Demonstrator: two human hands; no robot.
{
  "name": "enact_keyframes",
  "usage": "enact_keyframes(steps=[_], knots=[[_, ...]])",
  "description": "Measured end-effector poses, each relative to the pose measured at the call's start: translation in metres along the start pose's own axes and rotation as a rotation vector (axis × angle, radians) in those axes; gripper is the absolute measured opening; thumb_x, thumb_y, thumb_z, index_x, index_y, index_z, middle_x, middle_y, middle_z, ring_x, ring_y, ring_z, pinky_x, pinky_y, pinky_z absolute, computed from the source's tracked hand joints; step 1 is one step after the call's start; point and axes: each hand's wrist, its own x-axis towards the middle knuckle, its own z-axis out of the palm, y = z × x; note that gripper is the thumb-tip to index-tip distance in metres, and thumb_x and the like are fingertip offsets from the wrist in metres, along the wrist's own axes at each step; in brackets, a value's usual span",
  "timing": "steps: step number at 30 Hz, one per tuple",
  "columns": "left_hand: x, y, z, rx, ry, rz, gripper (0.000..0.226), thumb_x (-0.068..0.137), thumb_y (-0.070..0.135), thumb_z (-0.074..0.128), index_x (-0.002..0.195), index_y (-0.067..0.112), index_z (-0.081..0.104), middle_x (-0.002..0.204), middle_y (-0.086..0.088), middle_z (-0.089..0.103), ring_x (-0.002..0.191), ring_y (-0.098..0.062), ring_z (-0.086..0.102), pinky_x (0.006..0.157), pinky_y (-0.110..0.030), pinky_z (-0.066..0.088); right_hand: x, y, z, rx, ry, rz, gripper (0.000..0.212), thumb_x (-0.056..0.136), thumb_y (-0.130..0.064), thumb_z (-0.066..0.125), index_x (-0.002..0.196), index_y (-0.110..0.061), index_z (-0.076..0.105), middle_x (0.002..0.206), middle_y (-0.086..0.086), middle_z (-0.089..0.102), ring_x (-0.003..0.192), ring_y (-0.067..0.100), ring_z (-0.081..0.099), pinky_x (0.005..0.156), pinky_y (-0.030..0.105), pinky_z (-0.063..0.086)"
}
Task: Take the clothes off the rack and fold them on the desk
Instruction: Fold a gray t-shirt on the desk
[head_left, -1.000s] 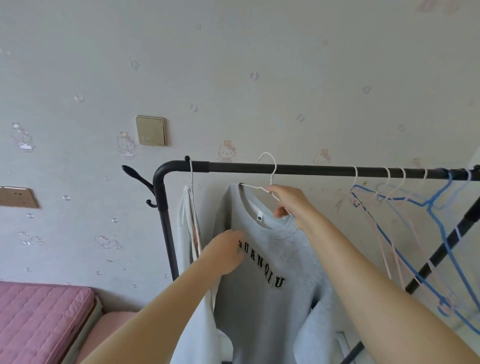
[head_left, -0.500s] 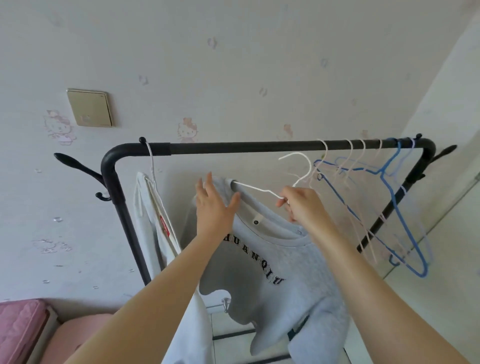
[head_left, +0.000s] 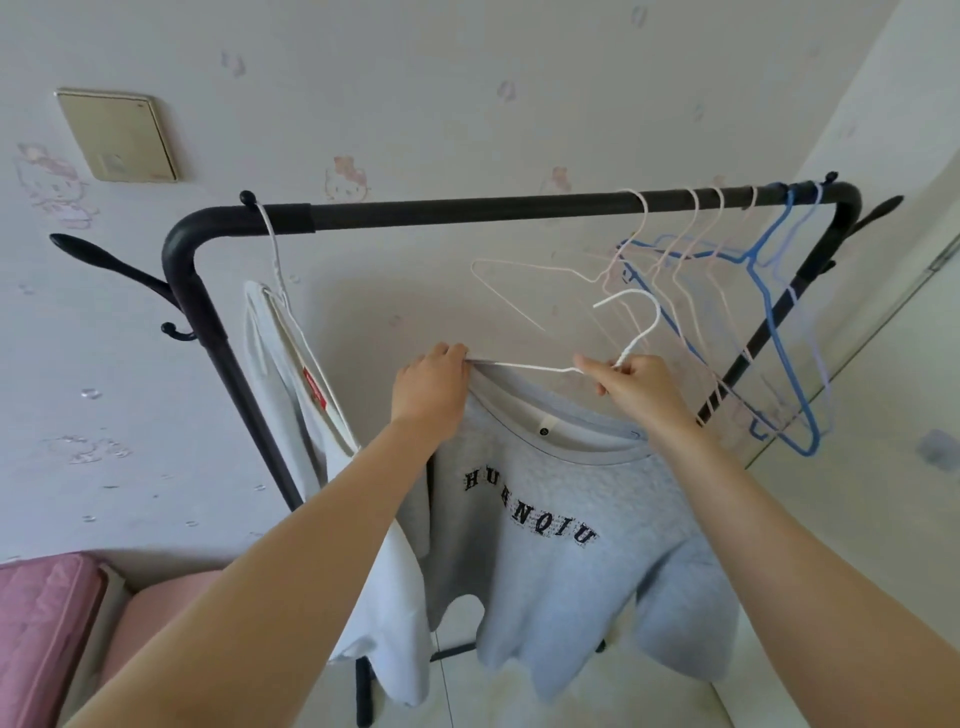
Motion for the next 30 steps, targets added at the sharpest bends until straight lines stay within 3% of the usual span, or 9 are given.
enact_keyframes(steps=[3, 6, 9, 17, 21, 23, 30], knots=[[-0.005, -0.004, -0.001, -0.001, -0.044, -0.044, 0.026, 0.105, 0.021, 0.029, 0.102, 0.007, 0.051, 0.091, -0.006, 0.055, 0.074, -0.029, 0.055, 0.059, -0.038, 0.042, 0.000, 0.018, 0.000, -0.083, 0.031, -0.051, 0.046, 0.091, -0.037, 0.061, 0.056, -0.009, 0.053, 0.043, -0.004, 0.041, 0.040, 0.011, 0.036, 0.048, 0.023, 0.031], [-0.007, -0.011, -0.004, -0.002, -0.084, -0.092, 0.021, 0.104, 0.018, 0.028, 0.092, 0.010, 0.043, 0.076, -0.002, 0.048, 0.067, -0.029, 0.054, 0.056, -0.038, 0.042, -0.004, 0.034, -0.005, -0.165, 0.025, -0.107, 0.054, 0.098, -0.038, 0.049, 0.055, -0.006, 0.055, 0.045, 0.000, 0.046, 0.042, 0.016, 0.044, 0.052, 0.026, 0.037], [-0.006, -0.017, -0.005, -0.056, -0.104, -0.127, 0.024, 0.103, 0.017, 0.028, 0.091, 0.008, 0.046, 0.078, -0.008, 0.054, 0.067, -0.031, 0.057, 0.059, -0.041, 0.049, -0.008, 0.046, -0.012, -0.147, -0.023, -0.109, 0.057, 0.100, -0.039, 0.046, 0.052, -0.009, 0.053, 0.042, -0.005, 0.045, 0.038, 0.008, 0.043, 0.053, 0.025, 0.036], [-0.007, -0.029, -0.012, -0.151, -0.136, -0.258, 0.025, 0.102, 0.017, 0.027, 0.097, 0.009, 0.050, 0.081, -0.010, 0.059, 0.071, -0.029, 0.058, 0.057, -0.034, 0.043, -0.003, 0.043, -0.020, 0.097, -0.013, -0.118, 0.054, 0.101, -0.042, 0.043, 0.056, -0.012, 0.037, 0.049, 0.000, 0.026, 0.042, 0.010, 0.024, 0.044, 0.019, 0.023], [-0.011, -0.024, -0.016, -0.147, -0.149, -0.218, 0.022, 0.103, 0.016, 0.026, 0.094, 0.010, 0.046, 0.074, -0.008, 0.056, 0.062, -0.024, 0.055, 0.049, -0.031, 0.036, 0.002, 0.020, -0.011, 0.048, -0.092, -0.213, 0.048, 0.099, -0.045, 0.041, 0.064, -0.013, 0.047, 0.053, -0.002, 0.038, 0.045, 0.006, 0.035, 0.048, 0.015, 0.030], [-0.014, -0.018, -0.018, -0.164, -0.151, -0.164, 0.020, 0.102, 0.014, 0.028, 0.094, 0.010, 0.046, 0.073, -0.006, 0.055, 0.063, -0.026, 0.054, 0.050, -0.033, 0.036, 0.009, 0.002, 0.000, -0.007, -0.153, -0.260, 0.040, 0.101, -0.040, 0.041, 0.070, -0.016, 0.052, 0.061, 0.003, 0.045, 0.056, 0.009, 0.043, 0.058, 0.021, 0.036], [-0.026, -0.003, -0.025, -0.254, -0.154, -0.102, 0.026, 0.104, 0.020, 0.027, 0.095, 0.011, 0.050, 0.070, -0.006, 0.053, 0.062, -0.025, 0.052, 0.055, -0.036, 0.037, 0.021, -0.066, 0.029, -0.081, -0.310, -0.400, 0.025, 0.104, -0.027, 0.035, 0.091, -0.017, 0.054, 0.066, -0.008, 0.042, 0.056, 0.004, 0.039, 0.055, 0.022, 0.029]])
